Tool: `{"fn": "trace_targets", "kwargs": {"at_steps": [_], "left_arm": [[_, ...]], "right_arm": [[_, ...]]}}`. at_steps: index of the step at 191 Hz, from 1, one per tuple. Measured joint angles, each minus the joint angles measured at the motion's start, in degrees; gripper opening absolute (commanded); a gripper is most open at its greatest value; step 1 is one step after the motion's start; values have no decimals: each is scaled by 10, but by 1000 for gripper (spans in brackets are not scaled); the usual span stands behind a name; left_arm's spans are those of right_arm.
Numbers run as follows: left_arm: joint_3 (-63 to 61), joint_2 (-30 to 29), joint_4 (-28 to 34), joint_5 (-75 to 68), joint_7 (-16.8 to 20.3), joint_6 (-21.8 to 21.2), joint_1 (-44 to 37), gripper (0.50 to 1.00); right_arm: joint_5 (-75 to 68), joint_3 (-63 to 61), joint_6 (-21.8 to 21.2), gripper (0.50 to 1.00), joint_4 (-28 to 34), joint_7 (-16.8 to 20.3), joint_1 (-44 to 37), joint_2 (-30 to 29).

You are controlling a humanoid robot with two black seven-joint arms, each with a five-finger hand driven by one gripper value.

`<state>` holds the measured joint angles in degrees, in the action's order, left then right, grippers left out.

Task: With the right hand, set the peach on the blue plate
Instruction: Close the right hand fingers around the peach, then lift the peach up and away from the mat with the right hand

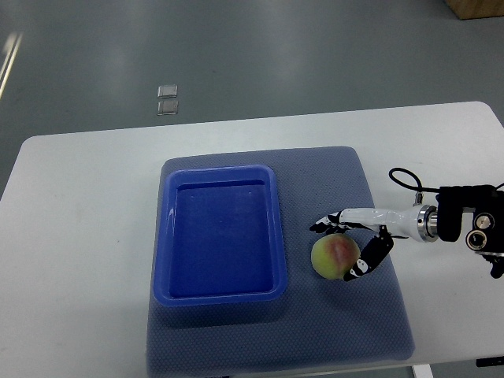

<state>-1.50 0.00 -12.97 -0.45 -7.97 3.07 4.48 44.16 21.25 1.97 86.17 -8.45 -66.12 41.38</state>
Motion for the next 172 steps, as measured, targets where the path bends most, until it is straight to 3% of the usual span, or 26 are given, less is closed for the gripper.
{"fn": "trace_targets", "kwargs": {"at_steps": [4, 14, 15, 24, 35, 54, 100, 146, 172], "left_arm": [[0, 0, 0, 0, 0, 0, 0, 1000], [0, 0, 0, 0, 0, 0, 0, 1000], [0, 0, 0, 0, 0, 0, 0, 1000], [0, 0, 0, 0, 0, 0, 0, 1000], [0, 0, 0, 0, 0, 0, 0, 1000], [0, 0, 0, 0, 0, 0, 0, 1000], [0, 0, -1, 0, 0, 0, 0, 1000], [0, 0, 1, 0, 0, 0, 0, 1000], [0, 0, -3, 0, 0, 0, 0, 1000]], "right_arm": [[0, 0, 3, 842, -2, -1, 3, -2], [0, -1, 14, 842, -4, -6, 10, -6], [0, -1, 15, 771, -4, -6, 10, -7], [1, -1, 22, 738, -5, -9, 13, -8], [1, -1, 30, 640, -8, -11, 15, -10], [11, -1, 34, 543, -8, -13, 15, -7], [23, -1, 24, 529, -3, -18, -35, 26], [-6, -40, -67, 533, 5, -20, -195, 102], [-38, -42, -93, 537, 5, -18, -255, 112]]}}
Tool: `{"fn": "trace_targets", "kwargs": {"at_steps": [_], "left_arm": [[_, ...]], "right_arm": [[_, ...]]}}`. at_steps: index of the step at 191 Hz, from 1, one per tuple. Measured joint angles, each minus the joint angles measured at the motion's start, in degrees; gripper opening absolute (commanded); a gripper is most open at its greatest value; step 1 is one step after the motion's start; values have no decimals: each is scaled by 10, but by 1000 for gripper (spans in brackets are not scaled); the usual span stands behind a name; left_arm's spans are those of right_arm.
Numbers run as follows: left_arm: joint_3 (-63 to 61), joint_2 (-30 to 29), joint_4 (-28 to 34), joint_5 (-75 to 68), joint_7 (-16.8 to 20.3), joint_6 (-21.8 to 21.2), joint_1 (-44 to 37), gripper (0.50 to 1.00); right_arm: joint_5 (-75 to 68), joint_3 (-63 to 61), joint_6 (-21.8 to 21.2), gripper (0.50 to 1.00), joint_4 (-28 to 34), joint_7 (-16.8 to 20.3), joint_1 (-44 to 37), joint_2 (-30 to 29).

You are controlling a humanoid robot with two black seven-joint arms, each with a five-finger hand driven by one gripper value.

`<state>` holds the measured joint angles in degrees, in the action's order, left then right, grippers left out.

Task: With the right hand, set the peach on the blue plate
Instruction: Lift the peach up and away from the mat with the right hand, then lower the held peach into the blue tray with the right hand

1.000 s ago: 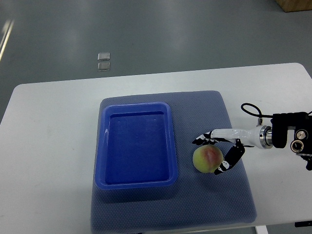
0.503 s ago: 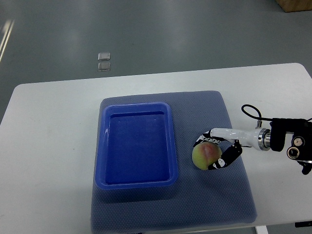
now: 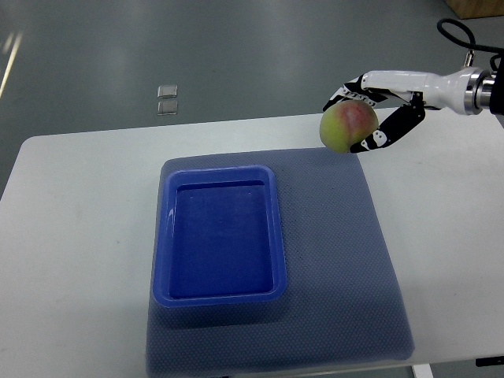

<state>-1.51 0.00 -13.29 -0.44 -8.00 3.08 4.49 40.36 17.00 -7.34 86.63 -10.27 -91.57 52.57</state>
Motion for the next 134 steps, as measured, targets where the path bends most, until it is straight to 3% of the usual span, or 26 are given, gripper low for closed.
{"fn": "trace_targets", "kwargs": {"at_steps": [41, 86, 134], "left_arm": [[-1, 0, -1, -1, 0, 0, 0, 1000], [-1, 0, -8, -3, 0, 0, 1, 1000], [0, 0, -6, 0, 0, 0, 1, 1000]], "right_arm": [[-27, 3, 12, 562, -19, 1, -18, -56], [-57, 44, 64, 562, -117, 3, 7, -259], [-50, 54, 72, 580, -245, 2, 108, -433]]}}
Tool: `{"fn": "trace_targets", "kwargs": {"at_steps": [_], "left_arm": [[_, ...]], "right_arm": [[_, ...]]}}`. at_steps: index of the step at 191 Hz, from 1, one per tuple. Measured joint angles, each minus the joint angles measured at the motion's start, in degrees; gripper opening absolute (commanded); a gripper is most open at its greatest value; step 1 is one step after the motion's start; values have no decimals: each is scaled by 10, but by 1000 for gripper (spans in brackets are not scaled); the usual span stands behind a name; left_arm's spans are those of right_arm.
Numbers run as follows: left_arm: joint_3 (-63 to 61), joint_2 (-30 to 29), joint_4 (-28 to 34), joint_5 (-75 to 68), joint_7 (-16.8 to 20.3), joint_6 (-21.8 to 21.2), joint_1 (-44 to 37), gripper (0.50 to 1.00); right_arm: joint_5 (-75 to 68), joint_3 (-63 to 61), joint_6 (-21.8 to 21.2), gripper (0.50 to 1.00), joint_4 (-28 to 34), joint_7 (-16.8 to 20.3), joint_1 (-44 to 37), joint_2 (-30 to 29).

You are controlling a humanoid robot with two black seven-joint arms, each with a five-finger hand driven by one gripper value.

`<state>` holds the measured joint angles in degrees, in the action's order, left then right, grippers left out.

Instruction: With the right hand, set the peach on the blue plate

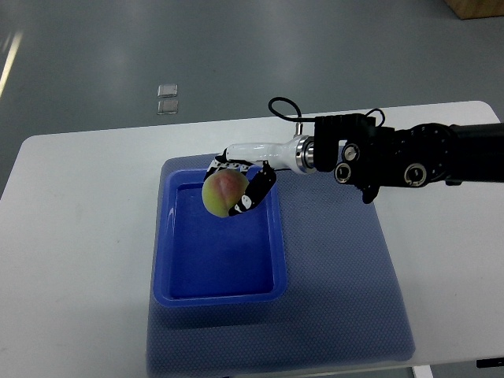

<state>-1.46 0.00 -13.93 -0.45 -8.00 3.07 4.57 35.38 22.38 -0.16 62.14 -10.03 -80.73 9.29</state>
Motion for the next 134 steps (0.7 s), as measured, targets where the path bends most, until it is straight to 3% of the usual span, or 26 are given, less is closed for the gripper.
{"fn": "trace_targets", "kwargs": {"at_steps": [66, 67, 70, 79, 89, 90, 134], "left_arm": [[-1, 0, -2, 0, 0, 0, 0, 1000], [-1, 0, -3, 0, 0, 0, 0, 1000], [-1, 0, -3, 0, 0, 0, 0, 1000], [-1, 0, -3, -1, 0, 0, 0, 1000], [-1, 0, -3, -1, 0, 0, 0, 1000], [-1, 0, -3, -1, 0, 0, 0, 1000], [-1, 0, -3, -1, 0, 0, 0, 1000]], "right_arm": [[7, 1, 13, 656, -68, 0, 66, -75], [8, 1, 13, 698, -68, 0, 66, -76], [8, 1, 15, 715, -70, -1, 68, -78], [8, 1, 18, 856, -74, -1, 71, -82], [9, 0, 18, 856, -76, -1, 73, -84], [9, 0, 19, 927, -76, -1, 73, -84], [9, -9, 15, 932, -73, 0, 67, -69]]}}
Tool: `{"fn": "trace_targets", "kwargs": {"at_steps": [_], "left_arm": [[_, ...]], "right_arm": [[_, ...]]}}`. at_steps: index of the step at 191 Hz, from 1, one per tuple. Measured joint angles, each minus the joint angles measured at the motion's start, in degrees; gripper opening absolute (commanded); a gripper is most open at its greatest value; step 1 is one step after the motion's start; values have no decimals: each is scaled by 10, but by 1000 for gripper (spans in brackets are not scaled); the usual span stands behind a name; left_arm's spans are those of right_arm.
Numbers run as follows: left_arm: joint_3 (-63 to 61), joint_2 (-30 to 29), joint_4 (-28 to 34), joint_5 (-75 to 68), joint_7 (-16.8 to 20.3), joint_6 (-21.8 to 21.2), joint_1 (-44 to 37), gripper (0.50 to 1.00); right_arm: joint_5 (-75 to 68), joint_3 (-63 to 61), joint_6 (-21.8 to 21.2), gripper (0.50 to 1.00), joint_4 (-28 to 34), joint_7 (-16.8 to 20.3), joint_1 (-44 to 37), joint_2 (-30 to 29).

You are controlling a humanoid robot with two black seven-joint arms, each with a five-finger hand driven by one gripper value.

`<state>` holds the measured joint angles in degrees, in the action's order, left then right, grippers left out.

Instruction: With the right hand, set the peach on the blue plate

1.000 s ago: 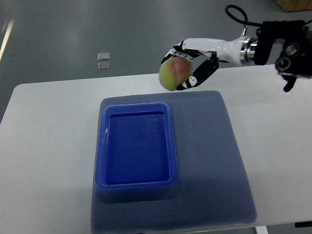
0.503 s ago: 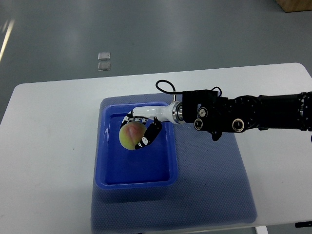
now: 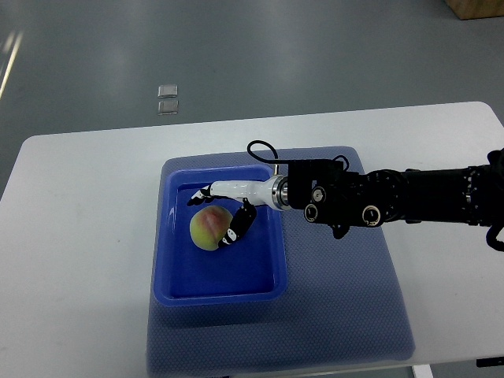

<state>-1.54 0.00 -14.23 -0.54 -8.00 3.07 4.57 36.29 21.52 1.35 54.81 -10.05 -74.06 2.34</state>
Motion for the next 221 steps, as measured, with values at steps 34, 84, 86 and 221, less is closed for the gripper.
{"fn": "trace_targets", "kwargs": {"at_steps": [34, 84, 86, 221], "left_arm": [[0, 0, 1, 0, 0, 0, 0, 1000], [1, 0, 0, 0, 0, 0, 0, 1000], [1, 0, 0, 0, 0, 0, 0, 1000], [0, 0, -2, -2, 0, 0, 0, 1000]], "right_arm": [[-5, -46, -22, 932, 13, 0, -27, 52], [-23, -294, -45, 930, 14, -3, 37, 173], [-25, -308, -45, 930, 14, -3, 46, 176], [-281, -835, -178, 932, -178, -36, 351, 57]]}}
